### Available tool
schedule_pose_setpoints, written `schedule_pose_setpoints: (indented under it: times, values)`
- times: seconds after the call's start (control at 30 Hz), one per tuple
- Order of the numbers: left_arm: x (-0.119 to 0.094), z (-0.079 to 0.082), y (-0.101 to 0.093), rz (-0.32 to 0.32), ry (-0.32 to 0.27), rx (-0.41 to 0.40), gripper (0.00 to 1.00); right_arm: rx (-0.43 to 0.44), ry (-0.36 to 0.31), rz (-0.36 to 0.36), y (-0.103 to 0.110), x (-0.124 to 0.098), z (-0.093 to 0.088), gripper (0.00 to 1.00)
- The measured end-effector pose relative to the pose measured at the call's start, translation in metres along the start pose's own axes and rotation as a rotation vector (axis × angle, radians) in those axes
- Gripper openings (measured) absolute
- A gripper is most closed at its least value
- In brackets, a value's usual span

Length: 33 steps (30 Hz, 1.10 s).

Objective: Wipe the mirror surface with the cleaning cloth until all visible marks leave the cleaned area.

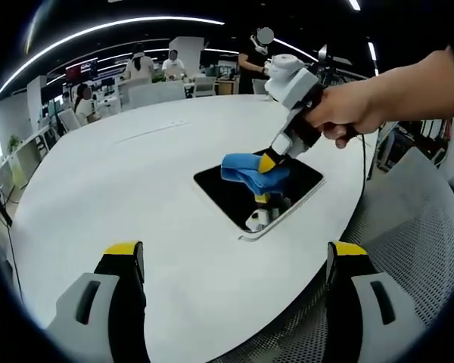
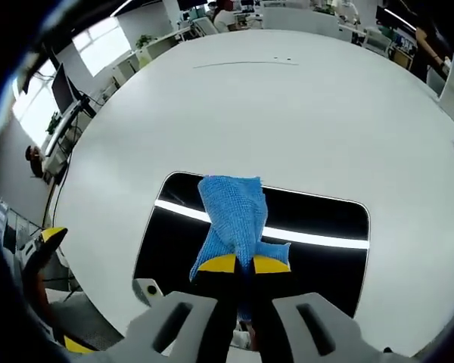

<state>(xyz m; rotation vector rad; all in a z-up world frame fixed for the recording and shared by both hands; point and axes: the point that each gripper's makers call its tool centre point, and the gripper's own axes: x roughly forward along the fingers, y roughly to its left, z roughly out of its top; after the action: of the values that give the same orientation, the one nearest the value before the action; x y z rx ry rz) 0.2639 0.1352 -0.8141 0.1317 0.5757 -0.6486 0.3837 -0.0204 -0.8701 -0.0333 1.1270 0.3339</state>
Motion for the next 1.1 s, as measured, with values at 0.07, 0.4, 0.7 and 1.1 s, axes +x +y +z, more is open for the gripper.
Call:
schedule_pose_setpoints:
  times: [0.07,0.4,0.7,1.1]
  values:
    - [0.000,0.000,0.001,0.005,0.000,-0.004,0.99,-0.010,-0.001,-0.004,-0.001,0.003,0.006,0.00]
    - [0.001,-0.002,-0.001,-0.005,0.012,0.008,0.99,-0.060,0.005,-0.030,-0.003,0.011,0.030,0.00]
    - [0.000,-0.001,0.000,-0.001,0.005,-0.002,0.99,-0.109,0.012,-0.016,-0.009,0.012,0.030,0.00]
    - [-0.001,-0.001,-0.002,-0.004,0.010,0.006,0.99,-0.118,0.005,-0.046,-0.033,0.007,0.028,0.00]
